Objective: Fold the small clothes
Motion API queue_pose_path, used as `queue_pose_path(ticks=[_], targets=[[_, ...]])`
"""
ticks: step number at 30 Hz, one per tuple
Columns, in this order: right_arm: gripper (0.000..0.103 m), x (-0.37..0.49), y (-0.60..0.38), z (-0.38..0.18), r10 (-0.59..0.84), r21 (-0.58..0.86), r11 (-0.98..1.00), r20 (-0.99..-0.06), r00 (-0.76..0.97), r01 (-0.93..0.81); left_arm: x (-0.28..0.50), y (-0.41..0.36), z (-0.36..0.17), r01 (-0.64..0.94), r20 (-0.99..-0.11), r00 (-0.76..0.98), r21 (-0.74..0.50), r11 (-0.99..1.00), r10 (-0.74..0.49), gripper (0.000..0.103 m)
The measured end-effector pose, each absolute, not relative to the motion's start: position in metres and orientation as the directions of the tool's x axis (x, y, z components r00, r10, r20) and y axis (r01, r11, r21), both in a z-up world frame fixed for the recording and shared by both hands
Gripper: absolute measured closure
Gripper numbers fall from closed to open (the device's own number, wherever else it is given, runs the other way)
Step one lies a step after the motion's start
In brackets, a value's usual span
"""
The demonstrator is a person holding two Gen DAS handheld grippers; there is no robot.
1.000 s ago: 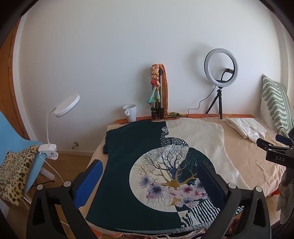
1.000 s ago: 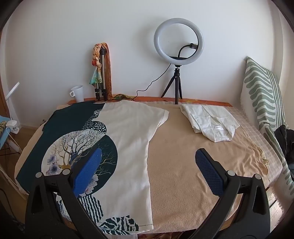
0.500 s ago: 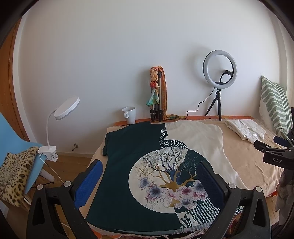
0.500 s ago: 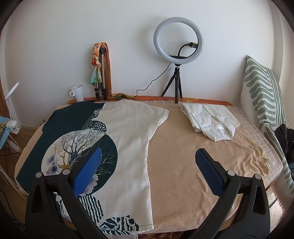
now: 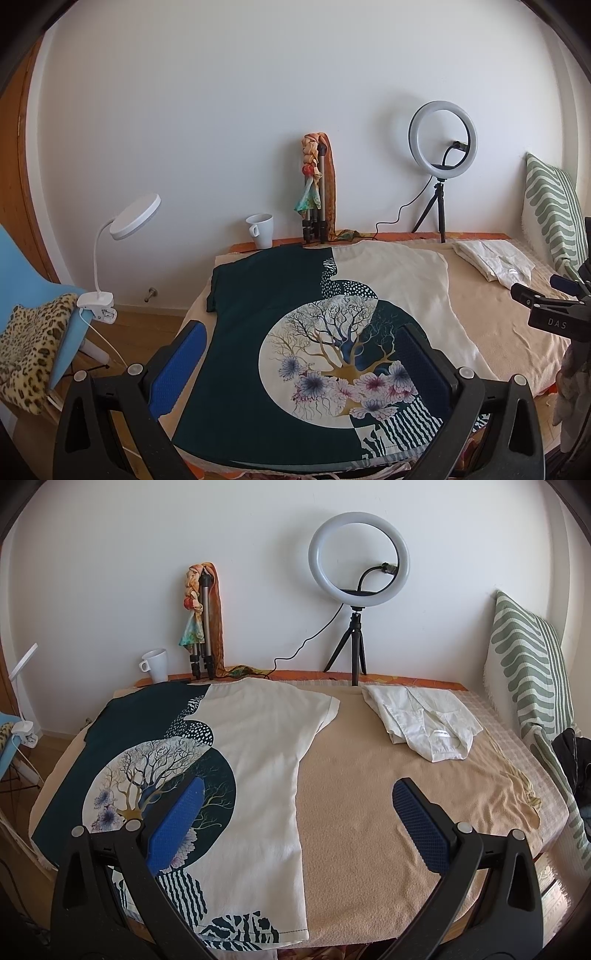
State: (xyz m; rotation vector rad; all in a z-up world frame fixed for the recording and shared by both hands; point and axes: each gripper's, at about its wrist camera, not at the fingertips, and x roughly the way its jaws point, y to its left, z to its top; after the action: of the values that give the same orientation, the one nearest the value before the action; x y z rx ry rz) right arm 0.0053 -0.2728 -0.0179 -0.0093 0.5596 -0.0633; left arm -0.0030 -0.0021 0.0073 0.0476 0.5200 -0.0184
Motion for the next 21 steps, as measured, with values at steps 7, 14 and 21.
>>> queue_pose_path(ticks=[7, 14, 21], targets=[[0.0, 0.0054, -0.2719, -0.0178, -0.063, -0.027, 0.998, -0.532, 0.844, 0.058, -0.003, -0.0021, 0.0072, 0.029, -0.496, 0.868, 0.039, 0.999, -0.006, 0.0], [0.0, 0.0056, -0.2719, -0.0178, -0.063, -0.027, 0.998, -0.533, 0.844, 0.057, -0.0025, -0.0017, 0.0073, 0.03, -0.496, 0.868, 0.041, 0.999, -0.006, 0.0], [0.0, 0.0058, -0.2719, -0.0179, -0.063, -0.027, 0.998, -0.534, 0.843, 0.057, -0.0028, -0.001, 0.0067, 0.033, -0.496, 0.868, 0.04, 0.999, -0.009, 0.0]])
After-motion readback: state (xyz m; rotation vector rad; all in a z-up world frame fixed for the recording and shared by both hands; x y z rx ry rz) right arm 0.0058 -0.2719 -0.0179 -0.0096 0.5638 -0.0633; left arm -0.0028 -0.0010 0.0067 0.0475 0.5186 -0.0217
